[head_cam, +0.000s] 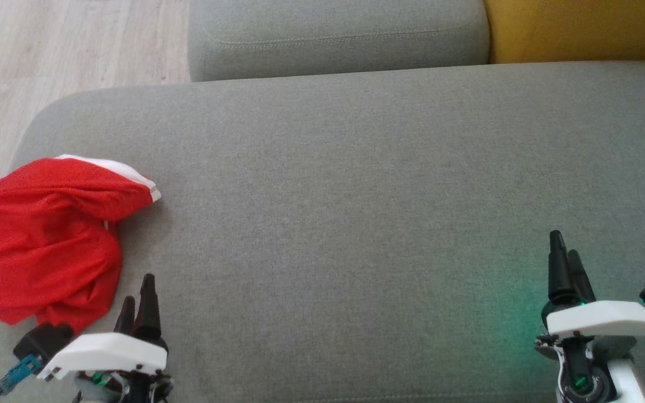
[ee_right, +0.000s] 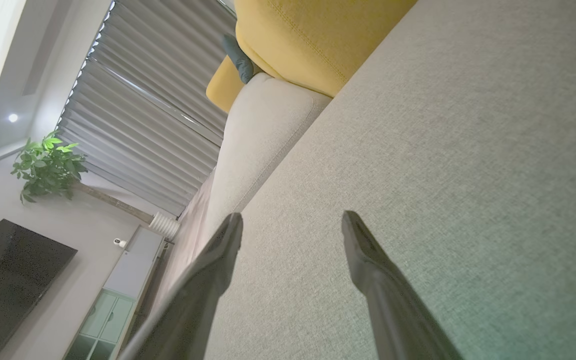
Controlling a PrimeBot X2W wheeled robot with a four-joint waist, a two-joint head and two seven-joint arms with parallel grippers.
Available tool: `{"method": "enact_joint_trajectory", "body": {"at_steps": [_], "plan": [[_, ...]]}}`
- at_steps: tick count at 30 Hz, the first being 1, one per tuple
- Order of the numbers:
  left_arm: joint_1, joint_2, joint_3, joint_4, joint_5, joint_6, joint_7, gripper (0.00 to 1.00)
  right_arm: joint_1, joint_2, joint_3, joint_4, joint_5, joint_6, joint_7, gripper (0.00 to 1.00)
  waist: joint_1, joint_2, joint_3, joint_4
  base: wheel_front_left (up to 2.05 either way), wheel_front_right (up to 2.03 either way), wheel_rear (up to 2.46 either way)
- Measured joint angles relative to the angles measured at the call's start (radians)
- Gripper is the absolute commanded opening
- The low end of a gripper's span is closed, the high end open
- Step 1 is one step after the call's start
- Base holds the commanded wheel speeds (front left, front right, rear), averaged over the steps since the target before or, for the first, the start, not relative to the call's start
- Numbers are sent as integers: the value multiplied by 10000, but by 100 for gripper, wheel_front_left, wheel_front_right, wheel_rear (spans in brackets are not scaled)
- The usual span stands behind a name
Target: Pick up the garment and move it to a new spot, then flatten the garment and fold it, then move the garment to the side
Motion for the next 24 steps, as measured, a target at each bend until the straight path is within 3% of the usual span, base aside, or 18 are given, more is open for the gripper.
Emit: {"method": "enact_joint_trajectory", "body": {"at_steps": [24], "plan": [[-601,96,-520,261,3012,430,-656,100,-637,-332,272,403,-2846,0,-662,100,0,0,55,-15,0,0,0]]}}
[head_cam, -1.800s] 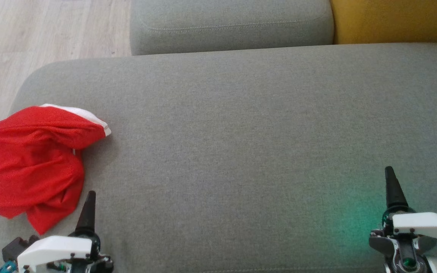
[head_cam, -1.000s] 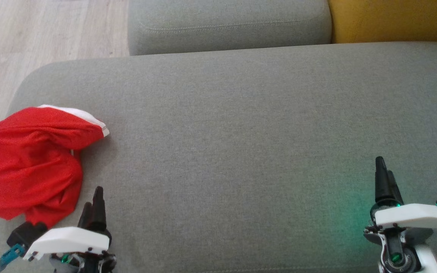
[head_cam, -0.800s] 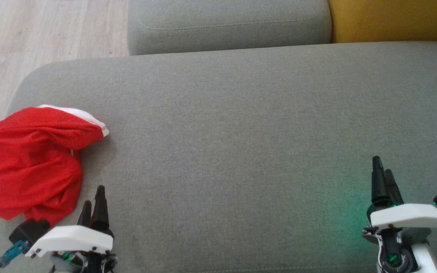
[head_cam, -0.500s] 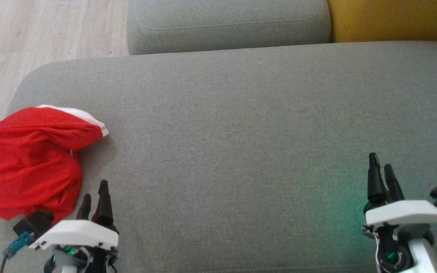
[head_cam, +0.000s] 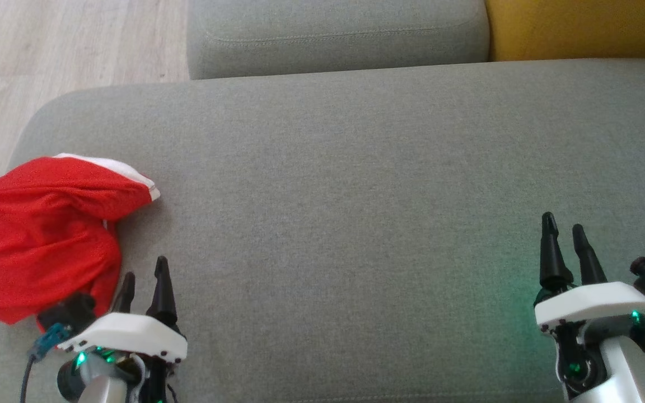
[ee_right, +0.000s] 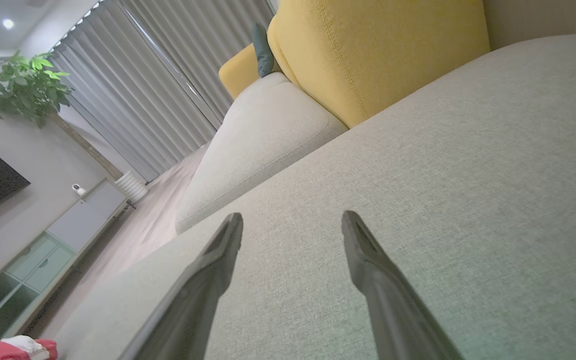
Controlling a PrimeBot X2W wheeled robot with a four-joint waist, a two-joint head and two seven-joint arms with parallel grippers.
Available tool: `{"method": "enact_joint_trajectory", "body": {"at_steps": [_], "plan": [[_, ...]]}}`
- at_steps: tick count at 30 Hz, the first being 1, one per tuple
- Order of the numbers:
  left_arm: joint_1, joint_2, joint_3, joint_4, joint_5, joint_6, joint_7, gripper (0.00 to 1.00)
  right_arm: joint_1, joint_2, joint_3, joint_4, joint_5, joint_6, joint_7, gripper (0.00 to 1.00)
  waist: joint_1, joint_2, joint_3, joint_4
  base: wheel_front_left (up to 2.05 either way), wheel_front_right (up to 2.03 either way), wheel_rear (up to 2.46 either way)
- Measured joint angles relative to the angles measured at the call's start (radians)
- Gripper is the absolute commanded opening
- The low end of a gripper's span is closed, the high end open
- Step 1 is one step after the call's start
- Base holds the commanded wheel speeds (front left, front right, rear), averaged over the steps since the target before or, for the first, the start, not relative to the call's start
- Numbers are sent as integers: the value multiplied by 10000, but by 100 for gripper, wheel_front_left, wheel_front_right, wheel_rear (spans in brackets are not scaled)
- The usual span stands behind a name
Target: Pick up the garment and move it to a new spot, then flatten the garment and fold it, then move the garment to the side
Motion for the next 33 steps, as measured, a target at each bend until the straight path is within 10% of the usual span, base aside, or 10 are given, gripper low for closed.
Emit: {"method": "enact_joint_trajectory", "body": {"at_steps": [33], "plan": [[-224,196,-704,253,4190,949,-1005,100,-372,-167,222,780,-4769,2,-988,100,0,0,-90,-102,0,0,0]]}}
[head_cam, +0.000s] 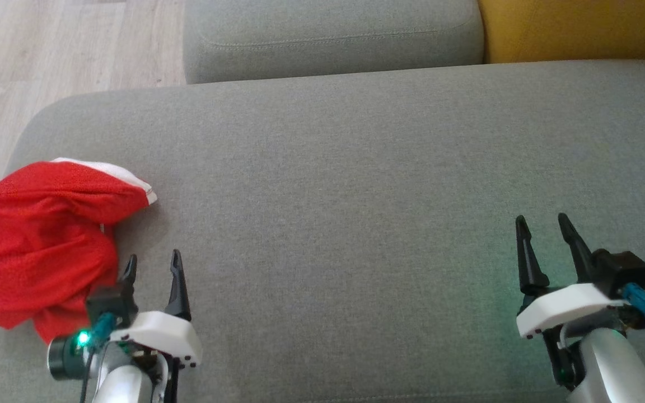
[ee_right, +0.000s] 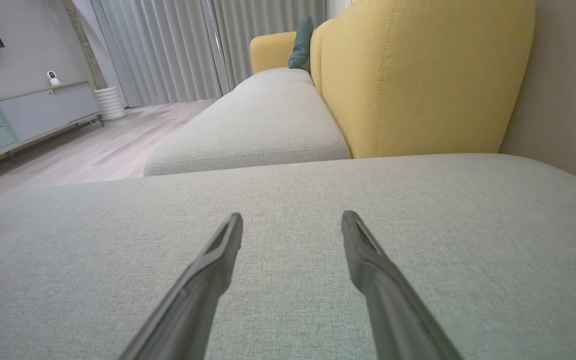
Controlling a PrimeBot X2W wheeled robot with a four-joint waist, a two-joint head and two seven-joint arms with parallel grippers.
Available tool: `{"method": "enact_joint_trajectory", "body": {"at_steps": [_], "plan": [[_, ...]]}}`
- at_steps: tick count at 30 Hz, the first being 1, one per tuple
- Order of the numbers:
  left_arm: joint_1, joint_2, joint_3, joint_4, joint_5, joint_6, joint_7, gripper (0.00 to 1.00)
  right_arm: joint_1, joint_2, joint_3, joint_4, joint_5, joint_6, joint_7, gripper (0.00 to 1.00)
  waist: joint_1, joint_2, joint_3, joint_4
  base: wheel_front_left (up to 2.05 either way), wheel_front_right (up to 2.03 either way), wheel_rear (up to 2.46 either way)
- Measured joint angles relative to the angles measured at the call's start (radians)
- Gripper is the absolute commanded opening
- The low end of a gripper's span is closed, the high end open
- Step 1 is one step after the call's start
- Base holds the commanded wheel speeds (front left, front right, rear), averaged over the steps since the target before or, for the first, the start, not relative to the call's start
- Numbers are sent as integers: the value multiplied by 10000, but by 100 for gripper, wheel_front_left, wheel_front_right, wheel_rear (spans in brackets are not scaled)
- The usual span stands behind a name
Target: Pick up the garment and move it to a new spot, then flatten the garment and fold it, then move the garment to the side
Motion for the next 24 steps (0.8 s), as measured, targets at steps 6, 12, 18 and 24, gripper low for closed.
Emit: {"method": "enact_joint_trajectory", "body": {"at_steps": [6,12,18,24], "plan": [[-1,0,-79,4,734,82,-146,100,-1,54,-15,-111,-594,0,-150,100,0,0,-8,-28,0,0,0],[-7,0,-184,13,1026,115,-228,100,-1,115,15,-153,-861,0,-234,100,0,0,2,-22,0,0,0],[-7,-2,-159,58,1020,113,-228,100,-1,196,-155,-155,-848,0,-234,100,0,0,-2,-24,0,0,0],[-7,-8,-17,56,1020,100,-228,100,3,280,-374,-226,-857,0,-234,100,0,0,-30,-38,0,0,0]]}}
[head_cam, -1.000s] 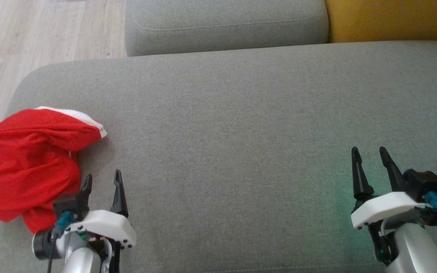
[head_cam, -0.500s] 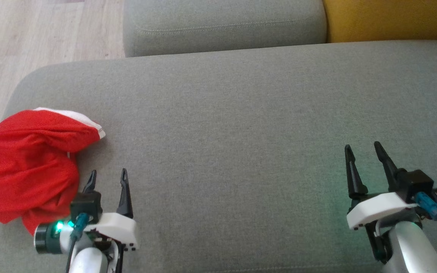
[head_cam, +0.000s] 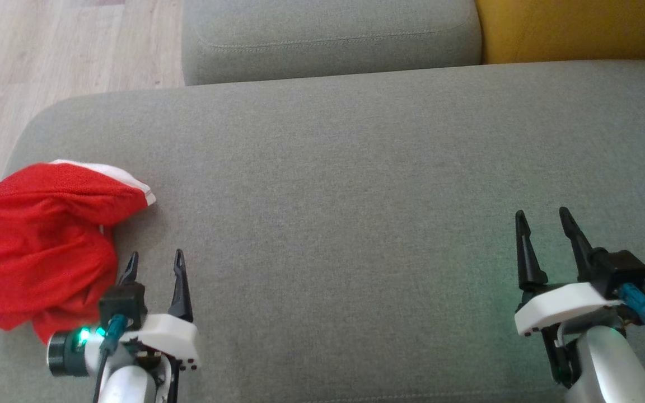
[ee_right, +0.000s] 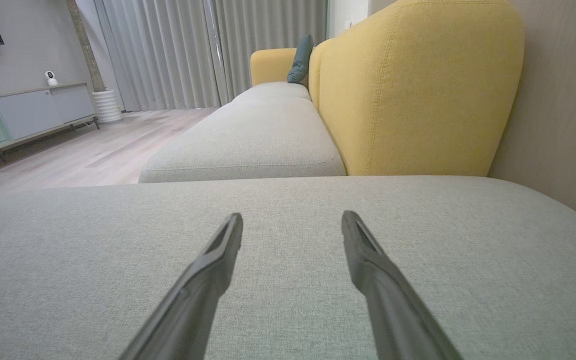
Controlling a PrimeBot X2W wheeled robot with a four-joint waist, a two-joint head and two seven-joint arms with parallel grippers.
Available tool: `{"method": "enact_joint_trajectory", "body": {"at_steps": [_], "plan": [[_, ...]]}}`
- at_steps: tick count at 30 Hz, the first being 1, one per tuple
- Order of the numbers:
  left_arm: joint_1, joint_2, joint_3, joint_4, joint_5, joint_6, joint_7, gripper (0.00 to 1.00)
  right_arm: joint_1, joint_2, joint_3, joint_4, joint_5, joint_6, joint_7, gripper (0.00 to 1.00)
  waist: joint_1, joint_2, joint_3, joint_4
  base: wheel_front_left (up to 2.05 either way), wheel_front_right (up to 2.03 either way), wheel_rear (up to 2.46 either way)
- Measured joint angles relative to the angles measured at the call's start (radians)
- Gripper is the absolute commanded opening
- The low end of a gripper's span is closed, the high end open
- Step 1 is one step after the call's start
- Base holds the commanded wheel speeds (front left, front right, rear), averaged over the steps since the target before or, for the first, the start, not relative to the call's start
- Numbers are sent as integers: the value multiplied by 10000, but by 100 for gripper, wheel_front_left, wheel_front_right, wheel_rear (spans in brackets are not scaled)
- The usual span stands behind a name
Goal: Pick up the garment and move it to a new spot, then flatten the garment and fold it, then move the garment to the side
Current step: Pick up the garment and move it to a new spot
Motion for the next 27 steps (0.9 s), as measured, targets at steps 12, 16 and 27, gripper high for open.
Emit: {"method": "enact_joint_trajectory", "body": {"at_steps": [12,16,27], "plan": [[0,-35,-12,12,-2,-92,0,100,7,27,462,2,54,0,-2,100,0,0,13,623,0,0,0],[-5,-38,-12,-35,0,-102,0,100,7,31,602,2,132,0,-2,100,0,0,31,1158,0,0,0],[-163,8,194,-305,-69,-278,0,100,6,107,746,2,263,0,-2,100,0,0,96,2854,0,0,0]]}}
